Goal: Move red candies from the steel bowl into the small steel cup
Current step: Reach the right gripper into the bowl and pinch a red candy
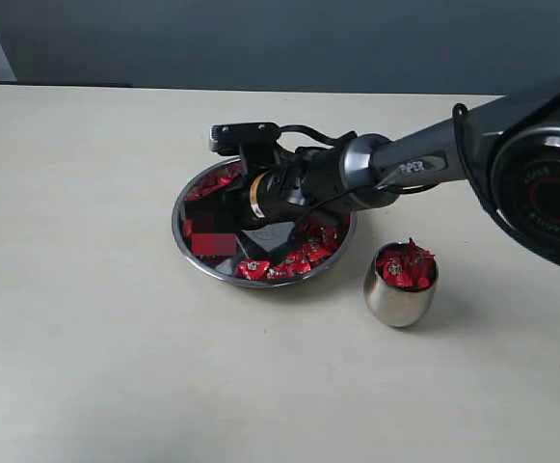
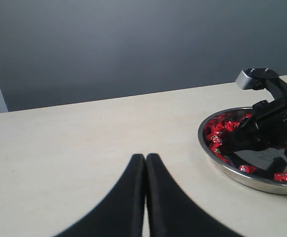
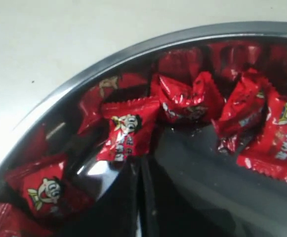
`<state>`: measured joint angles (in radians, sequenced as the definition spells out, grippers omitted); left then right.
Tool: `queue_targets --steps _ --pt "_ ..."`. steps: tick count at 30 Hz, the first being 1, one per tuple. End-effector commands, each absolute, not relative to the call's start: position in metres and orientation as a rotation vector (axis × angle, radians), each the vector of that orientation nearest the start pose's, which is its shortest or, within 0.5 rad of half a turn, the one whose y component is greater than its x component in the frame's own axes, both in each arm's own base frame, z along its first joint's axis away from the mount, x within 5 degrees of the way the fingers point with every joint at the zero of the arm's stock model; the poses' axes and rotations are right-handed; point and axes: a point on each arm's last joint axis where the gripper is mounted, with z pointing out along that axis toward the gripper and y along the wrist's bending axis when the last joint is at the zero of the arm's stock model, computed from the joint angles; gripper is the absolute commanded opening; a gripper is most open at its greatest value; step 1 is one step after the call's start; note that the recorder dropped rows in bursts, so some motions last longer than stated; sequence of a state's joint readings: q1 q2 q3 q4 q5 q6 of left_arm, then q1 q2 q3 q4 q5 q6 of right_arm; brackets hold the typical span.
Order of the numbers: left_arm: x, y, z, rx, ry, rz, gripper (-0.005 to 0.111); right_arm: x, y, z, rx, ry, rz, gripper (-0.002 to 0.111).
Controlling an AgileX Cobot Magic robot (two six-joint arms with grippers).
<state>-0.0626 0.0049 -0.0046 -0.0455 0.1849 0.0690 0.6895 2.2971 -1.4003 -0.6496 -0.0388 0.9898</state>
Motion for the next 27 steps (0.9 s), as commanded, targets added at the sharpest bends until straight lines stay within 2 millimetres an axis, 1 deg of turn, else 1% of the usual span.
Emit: queue_targets --steps 1,3,7,10,12,14,16,17,19,21,22,24,25,27 --pt "0.056 -0.004 0.197 0.076 1.662 -0.037 0.002 0.362 0.291 0.081 -0.376 2.440 0.412 -0.001" --pt "0.056 -0.004 0.197 0.076 1.662 -0.037 0.002 0.362 0.290 0.086 -0.371 2.438 0.401 -0.001" --pt "0.056 -0.004 0.197 0.076 1.662 -0.037 0.002 0.363 0.291 0.105 -0.363 2.401 0.421 -0.001" --pt "0.056 -0.004 0.197 0.076 1.662 -0.037 0.002 0.363 0.291 0.115 -0.374 2.375 0.431 -0.001" --pt "0.056 -0.004 0.197 0.076 1.662 -0.037 0.002 0.363 0.291 0.118 -0.372 2.373 0.424 -0.001" --pt "0.056 -0.004 0.197 0.076 1.660 -0.037 0.002 0.363 0.285 0.120 -0.344 2.413 0.357 -0.001" --pt "0.056 -0.004 0.197 0.076 1.660 -0.037 0.002 0.360 0.274 0.120 -0.303 2.488 0.211 -0.001" --pt "0.056 -0.004 0.197 0.076 1.660 -0.037 0.002 0.359 0.268 0.122 -0.317 2.513 0.133 -0.001" --pt "0.056 -0.004 0.197 0.076 1.660 -0.037 0.002 0.355 0.257 0.125 -0.410 2.559 -0.050 -0.001" --pt "0.056 -0.004 0.197 0.076 1.660 -0.037 0.002 0.353 0.251 0.128 -0.493 2.578 -0.148 0.000" --pt "0.056 -0.004 0.197 0.076 1.660 -0.037 0.002 0.352 0.250 0.130 -0.536 2.580 -0.168 0.003" --pt "0.056 -0.004 0.197 0.076 1.660 -0.037 0.002 0.349 0.252 0.133 -0.661 2.581 -0.149 0.017" --pt "0.056 -0.004 0.197 0.076 1.660 -0.037 0.002 0.348 0.254 0.132 -0.720 2.574 -0.121 0.030" --pt "0.056 -0.004 0.197 0.076 1.660 -0.037 0.002 0.347 0.255 0.132 -0.716 2.579 -0.113 0.040"
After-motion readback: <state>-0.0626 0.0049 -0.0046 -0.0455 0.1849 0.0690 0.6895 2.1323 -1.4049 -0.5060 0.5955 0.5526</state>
